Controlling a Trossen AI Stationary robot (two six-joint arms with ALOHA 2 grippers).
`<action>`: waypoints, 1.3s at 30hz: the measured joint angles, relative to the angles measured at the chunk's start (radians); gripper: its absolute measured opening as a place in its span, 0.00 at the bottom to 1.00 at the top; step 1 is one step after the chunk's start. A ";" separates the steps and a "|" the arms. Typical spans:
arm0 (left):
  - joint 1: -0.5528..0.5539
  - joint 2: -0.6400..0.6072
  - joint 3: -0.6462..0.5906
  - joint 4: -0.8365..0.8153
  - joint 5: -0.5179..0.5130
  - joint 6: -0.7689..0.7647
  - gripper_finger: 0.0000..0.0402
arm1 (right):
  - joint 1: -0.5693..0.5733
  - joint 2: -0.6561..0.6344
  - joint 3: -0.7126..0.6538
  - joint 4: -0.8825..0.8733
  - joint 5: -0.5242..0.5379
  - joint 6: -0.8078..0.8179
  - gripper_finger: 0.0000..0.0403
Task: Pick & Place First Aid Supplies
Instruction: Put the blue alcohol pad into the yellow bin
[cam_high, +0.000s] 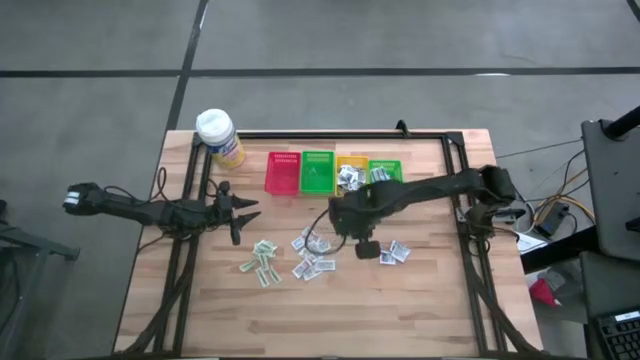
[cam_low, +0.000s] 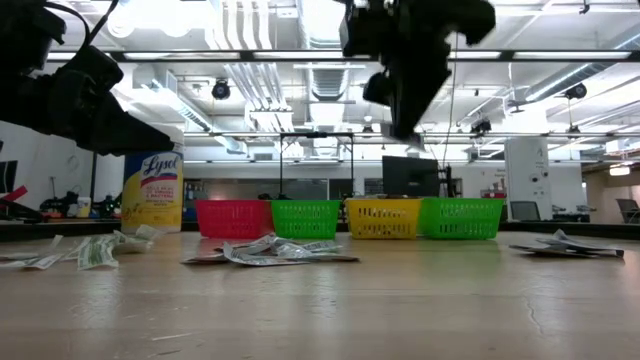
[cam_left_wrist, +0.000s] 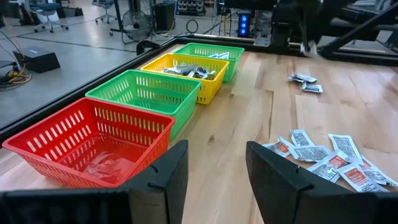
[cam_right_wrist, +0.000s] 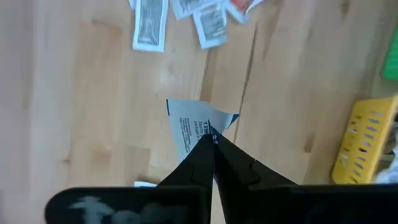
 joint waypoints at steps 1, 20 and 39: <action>0.000 0.000 0.000 0.000 0.000 0.000 0.39 | -0.007 -0.017 0.000 0.002 -0.014 0.006 0.02; 0.000 0.000 0.000 0.001 0.000 0.000 0.39 | -0.110 -0.207 0.001 0.061 -0.125 0.082 0.02; 0.000 0.000 0.000 0.002 0.000 0.000 0.39 | -0.182 -0.202 0.002 0.085 0.628 0.064 0.02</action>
